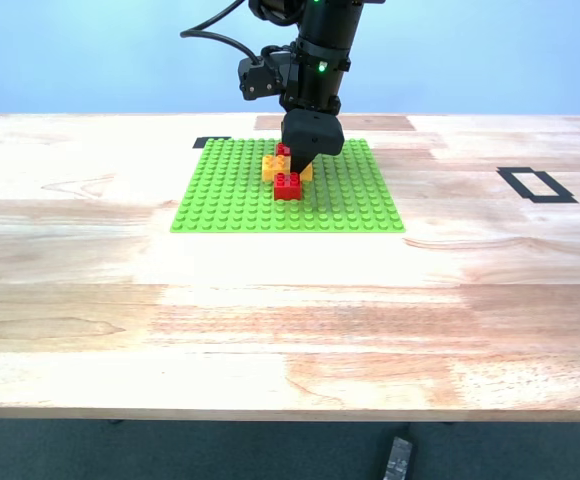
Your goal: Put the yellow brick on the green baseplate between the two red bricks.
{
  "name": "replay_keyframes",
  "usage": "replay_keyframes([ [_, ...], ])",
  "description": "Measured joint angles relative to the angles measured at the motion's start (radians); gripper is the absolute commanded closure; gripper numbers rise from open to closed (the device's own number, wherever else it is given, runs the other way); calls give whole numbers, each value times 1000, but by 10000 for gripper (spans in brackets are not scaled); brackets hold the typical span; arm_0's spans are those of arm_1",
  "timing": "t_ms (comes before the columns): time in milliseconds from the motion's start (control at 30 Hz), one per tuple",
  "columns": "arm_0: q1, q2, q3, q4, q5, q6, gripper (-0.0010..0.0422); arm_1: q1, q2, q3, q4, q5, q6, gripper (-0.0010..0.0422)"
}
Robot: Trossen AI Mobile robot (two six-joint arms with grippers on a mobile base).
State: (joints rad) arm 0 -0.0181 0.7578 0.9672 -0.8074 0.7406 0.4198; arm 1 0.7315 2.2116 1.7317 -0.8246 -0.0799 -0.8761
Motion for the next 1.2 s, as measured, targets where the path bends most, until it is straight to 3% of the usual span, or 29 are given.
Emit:
replay_keyframes([
  [633,0,0,0,-1,0,-1,412,14,-82,-2,-1,0,15,249],
  [800,0,0,0,1,0,-1,413,13,-72,-2,10,2,36,291],
  [1067,0,0,0,3,0,-1,412,13,-60,-2,26,2,38,416],
  [1200,0,0,0,4,0,-1,412,13,-60,-2,26,1,41,404],
])
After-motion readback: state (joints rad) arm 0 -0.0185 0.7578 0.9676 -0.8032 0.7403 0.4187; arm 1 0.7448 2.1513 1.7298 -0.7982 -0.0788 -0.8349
